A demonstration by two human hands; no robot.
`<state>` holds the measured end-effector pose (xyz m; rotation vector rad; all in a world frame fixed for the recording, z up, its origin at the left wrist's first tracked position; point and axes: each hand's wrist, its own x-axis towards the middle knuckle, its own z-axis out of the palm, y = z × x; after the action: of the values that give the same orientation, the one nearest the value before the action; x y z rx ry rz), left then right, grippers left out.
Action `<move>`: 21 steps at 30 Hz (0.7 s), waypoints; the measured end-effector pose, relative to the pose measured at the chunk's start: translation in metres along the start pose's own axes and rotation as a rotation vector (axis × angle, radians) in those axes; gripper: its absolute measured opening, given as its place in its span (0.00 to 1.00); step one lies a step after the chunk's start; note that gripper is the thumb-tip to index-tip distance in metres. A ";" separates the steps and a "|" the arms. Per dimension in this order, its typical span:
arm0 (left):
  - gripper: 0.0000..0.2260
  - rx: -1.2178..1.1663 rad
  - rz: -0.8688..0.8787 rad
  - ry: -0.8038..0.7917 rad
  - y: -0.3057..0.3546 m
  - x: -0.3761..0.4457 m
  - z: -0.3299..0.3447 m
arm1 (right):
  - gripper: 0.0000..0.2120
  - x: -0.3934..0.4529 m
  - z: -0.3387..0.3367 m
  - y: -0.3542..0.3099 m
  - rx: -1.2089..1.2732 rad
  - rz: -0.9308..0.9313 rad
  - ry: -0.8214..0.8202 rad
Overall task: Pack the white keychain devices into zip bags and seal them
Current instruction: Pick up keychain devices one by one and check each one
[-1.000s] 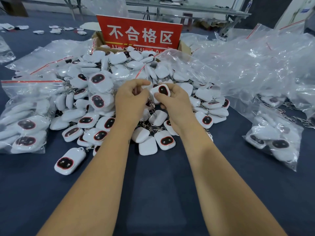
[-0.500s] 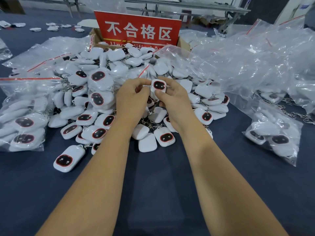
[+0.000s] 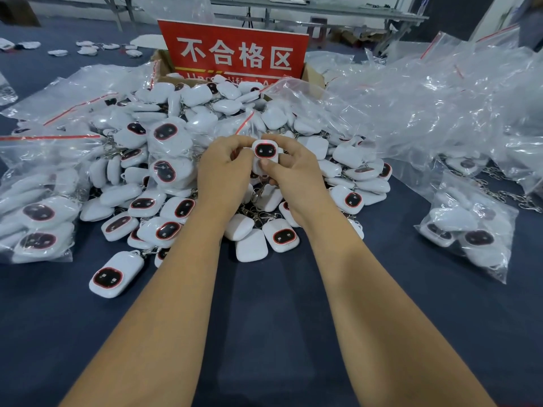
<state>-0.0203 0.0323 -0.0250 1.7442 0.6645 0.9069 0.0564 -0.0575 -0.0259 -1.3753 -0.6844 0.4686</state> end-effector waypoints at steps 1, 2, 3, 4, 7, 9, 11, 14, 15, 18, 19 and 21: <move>0.11 -0.004 0.007 0.000 0.000 0.000 0.000 | 0.15 0.000 0.000 0.000 0.011 0.009 -0.002; 0.10 0.000 0.020 -0.004 -0.001 0.000 0.000 | 0.16 0.001 0.001 0.000 0.024 0.020 -0.001; 0.09 0.009 0.034 -0.011 -0.002 0.001 0.000 | 0.16 0.001 0.001 0.000 0.040 0.034 0.004; 0.09 0.020 0.045 -0.019 -0.003 0.001 0.000 | 0.16 0.002 0.001 -0.001 0.057 0.050 0.012; 0.09 0.047 0.058 -0.030 -0.004 0.002 0.000 | 0.13 0.002 0.003 -0.003 0.105 0.108 0.043; 0.08 0.047 0.058 -0.031 -0.003 0.002 0.000 | 0.11 0.002 0.003 -0.003 0.107 0.126 0.061; 0.07 0.047 0.059 -0.033 -0.002 0.001 -0.001 | 0.10 0.002 0.004 -0.003 0.076 0.116 0.065; 0.07 0.055 0.057 -0.038 -0.002 0.001 -0.001 | 0.08 0.000 0.004 -0.002 0.043 0.095 0.067; 0.07 0.055 0.055 -0.040 -0.001 0.000 -0.001 | 0.08 0.000 0.004 -0.002 0.039 0.091 0.068; 0.07 0.065 0.057 -0.040 0.000 -0.001 -0.001 | 0.08 0.000 0.005 -0.002 0.016 0.092 0.076; 0.07 0.065 0.057 -0.039 0.000 -0.001 0.000 | 0.08 0.000 0.004 -0.002 0.009 0.095 0.078; 0.05 0.057 0.055 -0.040 -0.001 -0.002 0.000 | 0.08 0.000 0.004 -0.002 0.001 0.102 0.078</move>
<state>-0.0216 0.0313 -0.0259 1.8346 0.6241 0.8965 0.0534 -0.0549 -0.0237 -1.4246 -0.5522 0.4928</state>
